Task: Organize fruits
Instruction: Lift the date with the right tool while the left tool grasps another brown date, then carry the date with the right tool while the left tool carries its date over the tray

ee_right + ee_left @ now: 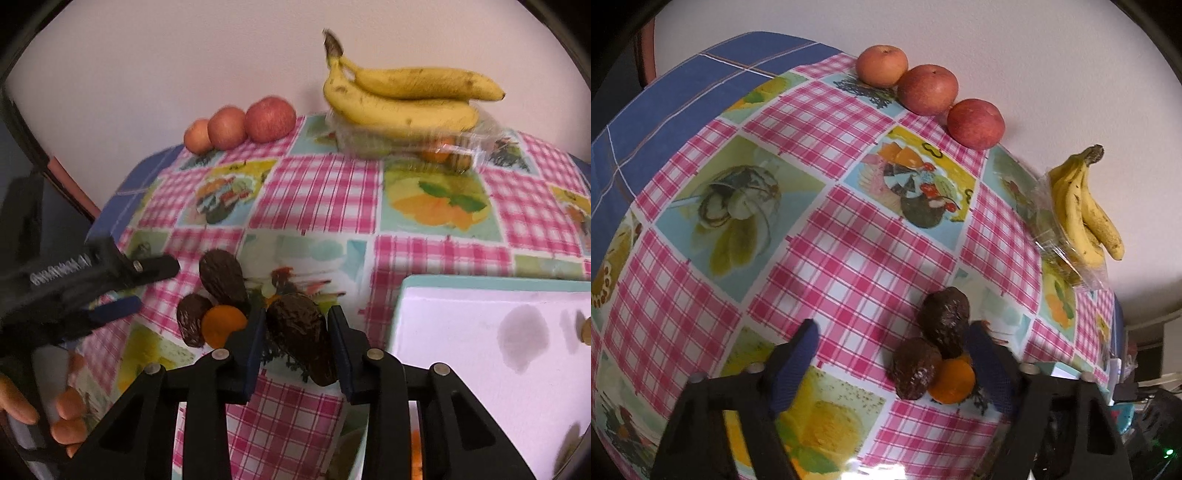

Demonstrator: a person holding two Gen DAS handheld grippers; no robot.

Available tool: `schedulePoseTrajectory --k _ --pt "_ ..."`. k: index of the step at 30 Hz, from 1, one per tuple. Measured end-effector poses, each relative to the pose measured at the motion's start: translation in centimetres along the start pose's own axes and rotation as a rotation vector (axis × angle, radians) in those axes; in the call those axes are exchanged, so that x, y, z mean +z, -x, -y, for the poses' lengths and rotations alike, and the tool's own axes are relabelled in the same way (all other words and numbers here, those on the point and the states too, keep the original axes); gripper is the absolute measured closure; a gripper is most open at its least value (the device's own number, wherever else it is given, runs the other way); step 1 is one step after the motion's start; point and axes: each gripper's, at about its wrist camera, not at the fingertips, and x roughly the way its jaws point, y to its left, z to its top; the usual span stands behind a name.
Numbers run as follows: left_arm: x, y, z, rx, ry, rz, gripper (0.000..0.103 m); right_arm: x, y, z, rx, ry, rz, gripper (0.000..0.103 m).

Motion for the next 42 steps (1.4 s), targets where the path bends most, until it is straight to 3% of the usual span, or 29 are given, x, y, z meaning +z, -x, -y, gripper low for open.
schedulePoseTrajectory --k 2,4,6,8,16,28,32,42 --pt "-0.2 -0.2 0.2 -0.013 0.001 -0.012 0.026 0.3 1.0 0.3 -0.003 -0.006 0.021 0.067" --pt "-0.4 -0.5 0.3 -0.028 0.005 -0.029 0.034 0.6 2.1 0.9 -0.008 -0.018 0.046 0.067" --pt "-0.7 -0.8 0.5 -0.033 0.003 -0.043 0.048 0.8 2.8 1.5 -0.02 -0.033 0.061 0.067" --pt "-1.0 -1.0 0.7 -0.034 -0.002 -0.053 0.053 0.9 3.6 2.4 -0.027 -0.056 0.078 0.067" --pt "-1.7 -1.7 0.8 -0.044 0.009 -0.074 0.068 1.1 5.4 5.1 -0.029 -0.123 0.115 0.067" --pt "-1.0 1.6 1.2 -0.115 0.037 0.02 0.069 1.0 8.2 8.3 -0.034 -0.189 0.155 0.067" --pt "-1.0 3.0 2.7 -0.141 0.007 0.053 0.069 0.9 9.7 10.7 -0.051 -0.236 0.177 0.067" --pt "-2.8 4.8 8.3 -0.185 -0.127 0.085 0.069 0.0 14.4 17.5 -0.186 -0.333 0.222 0.067"
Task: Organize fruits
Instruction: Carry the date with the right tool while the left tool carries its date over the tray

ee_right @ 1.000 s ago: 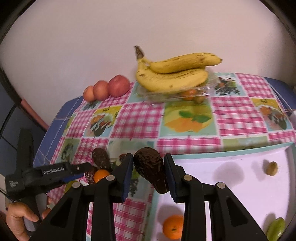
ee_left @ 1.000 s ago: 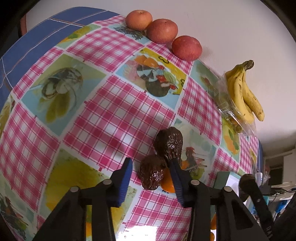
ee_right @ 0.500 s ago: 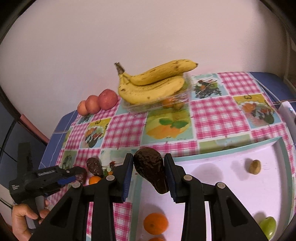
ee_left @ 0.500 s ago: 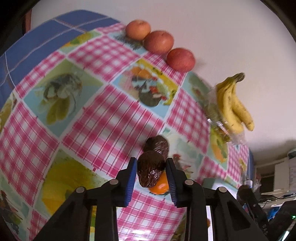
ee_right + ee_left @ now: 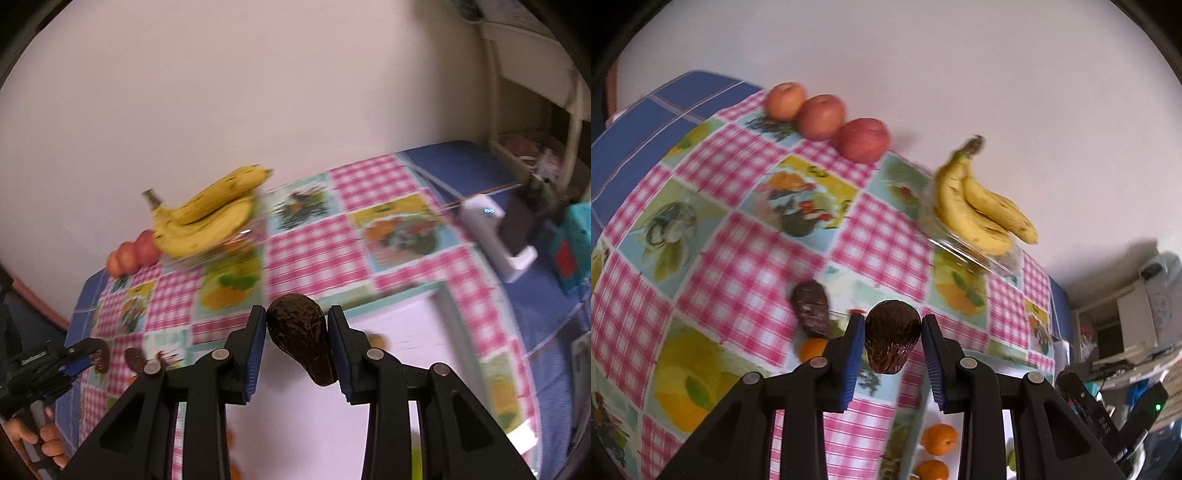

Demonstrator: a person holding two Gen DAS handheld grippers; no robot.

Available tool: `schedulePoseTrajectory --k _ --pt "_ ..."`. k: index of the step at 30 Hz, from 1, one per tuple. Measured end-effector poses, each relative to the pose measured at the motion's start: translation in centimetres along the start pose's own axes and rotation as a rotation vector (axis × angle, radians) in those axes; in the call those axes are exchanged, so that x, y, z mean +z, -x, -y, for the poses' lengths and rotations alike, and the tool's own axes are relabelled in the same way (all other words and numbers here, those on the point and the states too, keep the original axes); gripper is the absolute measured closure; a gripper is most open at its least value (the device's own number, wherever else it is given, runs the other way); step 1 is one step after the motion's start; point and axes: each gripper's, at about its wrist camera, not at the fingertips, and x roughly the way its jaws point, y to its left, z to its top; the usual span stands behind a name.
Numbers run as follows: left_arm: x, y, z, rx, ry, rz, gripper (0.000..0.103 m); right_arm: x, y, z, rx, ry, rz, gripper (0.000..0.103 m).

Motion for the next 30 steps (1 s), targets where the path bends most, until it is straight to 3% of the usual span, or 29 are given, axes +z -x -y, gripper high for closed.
schedulePoseTrajectory --k 7,16,21,30 --pt "-2.0 -0.8 5.0 -0.017 -0.133 -0.026 0.069 0.4 1.5 4.3 -0.082 -0.036 0.015 0.067" --pt "-5.3 -3.5 9.6 0.001 -0.279 -0.091 0.069 0.4 2.2 7.1 -0.101 -0.055 0.025 0.067" --pt "-6.9 -5.3 10.6 0.045 -0.329 -0.129 0.069 0.1 1.3 7.7 -0.089 -0.065 0.001 0.067" --pt "-8.5 -8.2 9.9 0.104 -0.348 -0.193 0.069 -2.0 -2.8 8.8 -0.108 -0.077 -0.122 0.067"
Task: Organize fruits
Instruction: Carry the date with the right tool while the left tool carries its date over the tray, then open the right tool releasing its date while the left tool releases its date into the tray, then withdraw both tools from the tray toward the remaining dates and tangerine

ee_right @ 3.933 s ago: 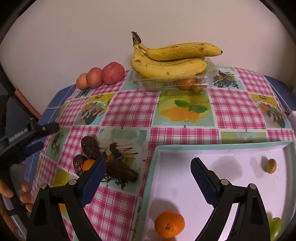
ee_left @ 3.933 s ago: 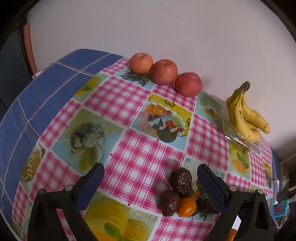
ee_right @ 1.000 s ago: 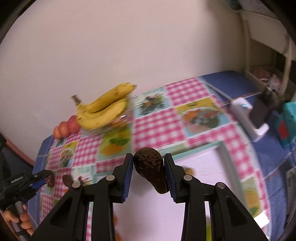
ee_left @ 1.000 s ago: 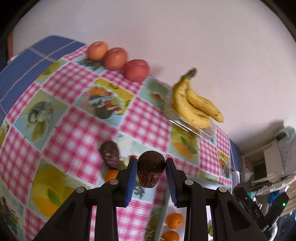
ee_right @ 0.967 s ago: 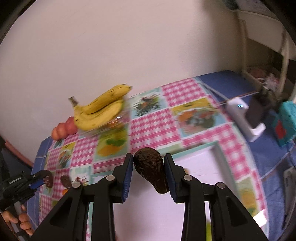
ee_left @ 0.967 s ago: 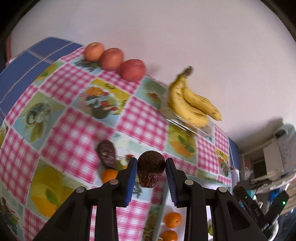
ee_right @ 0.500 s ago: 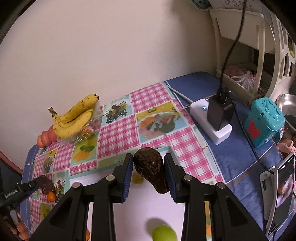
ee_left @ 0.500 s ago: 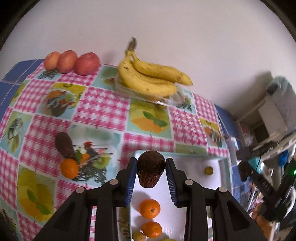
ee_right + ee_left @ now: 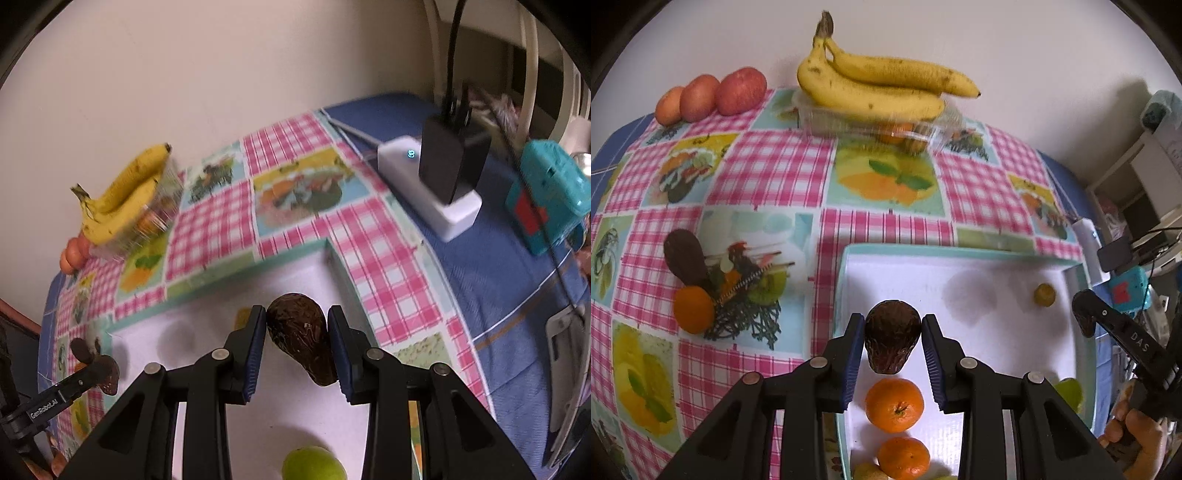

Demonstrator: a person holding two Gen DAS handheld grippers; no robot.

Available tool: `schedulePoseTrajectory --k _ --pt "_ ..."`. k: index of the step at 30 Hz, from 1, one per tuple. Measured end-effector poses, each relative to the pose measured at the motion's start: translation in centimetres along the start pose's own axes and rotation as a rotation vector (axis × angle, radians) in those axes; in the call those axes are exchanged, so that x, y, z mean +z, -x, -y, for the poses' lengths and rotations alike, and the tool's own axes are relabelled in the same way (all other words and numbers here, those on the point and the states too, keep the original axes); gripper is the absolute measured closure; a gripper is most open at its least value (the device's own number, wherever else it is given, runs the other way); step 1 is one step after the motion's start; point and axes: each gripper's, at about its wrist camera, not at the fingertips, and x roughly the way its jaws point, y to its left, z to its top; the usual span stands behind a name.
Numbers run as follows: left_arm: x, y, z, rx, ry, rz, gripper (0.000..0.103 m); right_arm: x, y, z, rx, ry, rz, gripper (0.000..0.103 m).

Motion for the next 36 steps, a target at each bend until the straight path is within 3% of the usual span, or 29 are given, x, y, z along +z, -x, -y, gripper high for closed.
schedulePoseTrajectory --k 17,19,21,25,27,31,33,36 --pt "-0.6 -1.6 -0.2 0.025 0.011 -0.045 0.066 -1.2 -2.0 -0.5 -0.029 0.014 -0.064 0.067" --pt "-0.4 -1.5 -0.2 0.018 0.014 -0.052 0.063 -1.1 -1.8 -0.6 -0.035 0.011 -0.064 0.062" --pt "-0.3 -1.2 -0.1 0.013 0.018 -0.048 0.046 -0.8 -1.7 -0.7 -0.035 0.005 -0.06 0.052" --pt "0.1 -0.4 0.0 -0.006 0.02 -0.036 0.038 -0.2 -0.6 -0.9 -0.029 -0.009 -0.035 0.042" --pt "0.5 0.3 -0.3 0.004 0.032 -0.027 0.023 0.2 0.2 -1.3 -0.02 -0.006 -0.013 0.035" --pt "1.3 1.9 -1.3 0.05 0.062 0.024 0.012 0.6 1.4 -2.3 -0.022 0.02 0.017 0.022" --pt "1.5 2.6 -2.1 0.086 0.088 0.055 0.0 0.7 1.8 -2.9 -0.024 0.036 0.027 0.02" --pt "1.9 3.5 -3.6 0.132 0.124 0.104 0.0 0.7 1.9 -3.5 -0.031 0.063 0.033 0.015"
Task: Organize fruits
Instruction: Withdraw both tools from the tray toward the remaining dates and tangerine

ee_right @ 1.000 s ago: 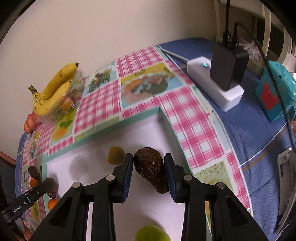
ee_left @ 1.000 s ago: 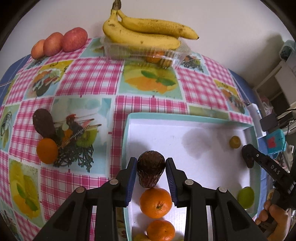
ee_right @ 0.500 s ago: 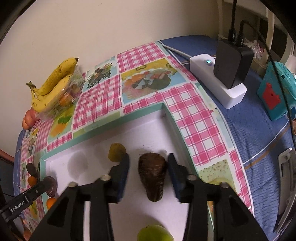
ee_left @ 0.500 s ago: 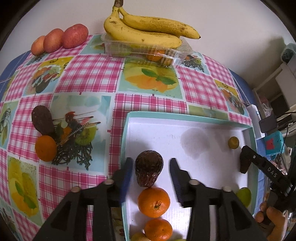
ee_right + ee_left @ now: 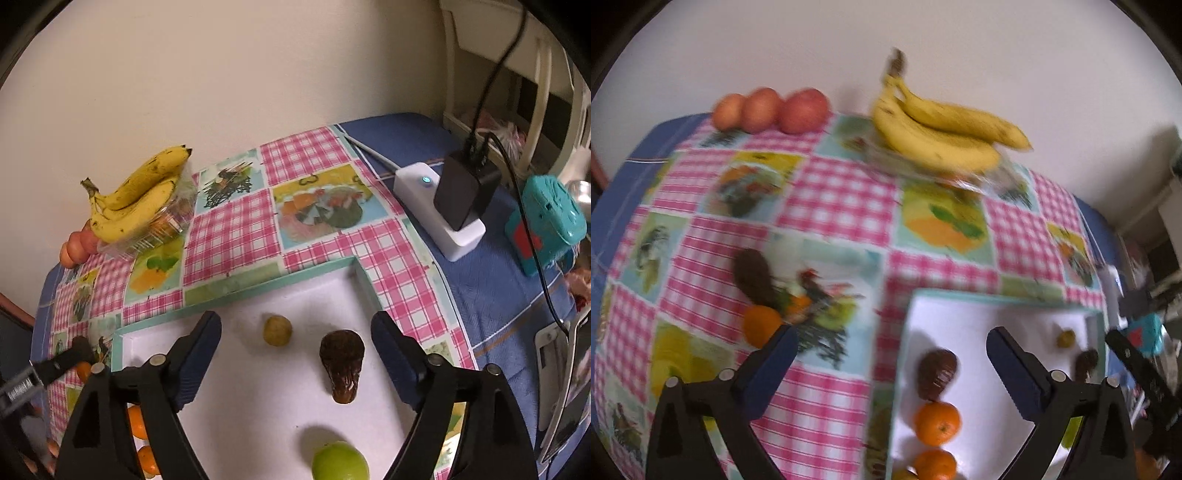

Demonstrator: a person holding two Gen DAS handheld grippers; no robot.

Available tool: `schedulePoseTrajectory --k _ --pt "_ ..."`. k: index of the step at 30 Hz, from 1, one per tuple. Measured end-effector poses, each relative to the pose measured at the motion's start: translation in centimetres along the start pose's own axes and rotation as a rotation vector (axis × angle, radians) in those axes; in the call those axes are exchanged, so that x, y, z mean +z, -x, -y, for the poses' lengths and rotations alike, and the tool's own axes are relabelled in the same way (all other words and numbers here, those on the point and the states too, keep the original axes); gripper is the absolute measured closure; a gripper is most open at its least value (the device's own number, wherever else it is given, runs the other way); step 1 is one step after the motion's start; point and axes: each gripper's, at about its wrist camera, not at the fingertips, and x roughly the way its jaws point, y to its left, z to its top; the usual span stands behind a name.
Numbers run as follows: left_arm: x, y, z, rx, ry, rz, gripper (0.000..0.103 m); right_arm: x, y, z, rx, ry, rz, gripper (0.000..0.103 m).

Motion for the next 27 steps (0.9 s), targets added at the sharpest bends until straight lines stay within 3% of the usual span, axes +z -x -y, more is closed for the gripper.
schedulePoseTrajectory --k 1,2,7,13,21,27 --pt "0.3 0.2 -0.7 0.025 0.019 0.015 0.0 -0.1 -0.1 -0.2 -0.004 0.011 -0.003 0.007" --pt "0.5 0.3 -1.2 0.041 0.034 0.025 0.0 -0.2 -0.4 -0.5 -0.013 0.025 -0.006 0.006" --pt "1.4 1.2 -4.7 0.083 0.143 0.062 0.0 -0.8 -1.6 -2.0 -0.032 0.054 -0.041 0.006" --pt "2.3 2.3 -8.5 0.11 0.228 0.089 0.0 -1.6 -2.6 -5.3 0.027 0.081 -0.068 0.006" --pt "2.8 4.4 -12.2 0.177 0.276 0.132 0.0 -3.1 -2.7 -12.5 0.141 0.171 -0.089 0.006" --pt "2.9 6.1 -14.4 0.258 0.254 0.169 0.0 -4.2 -2.3 -17.7 0.195 0.239 -0.1 0.006"
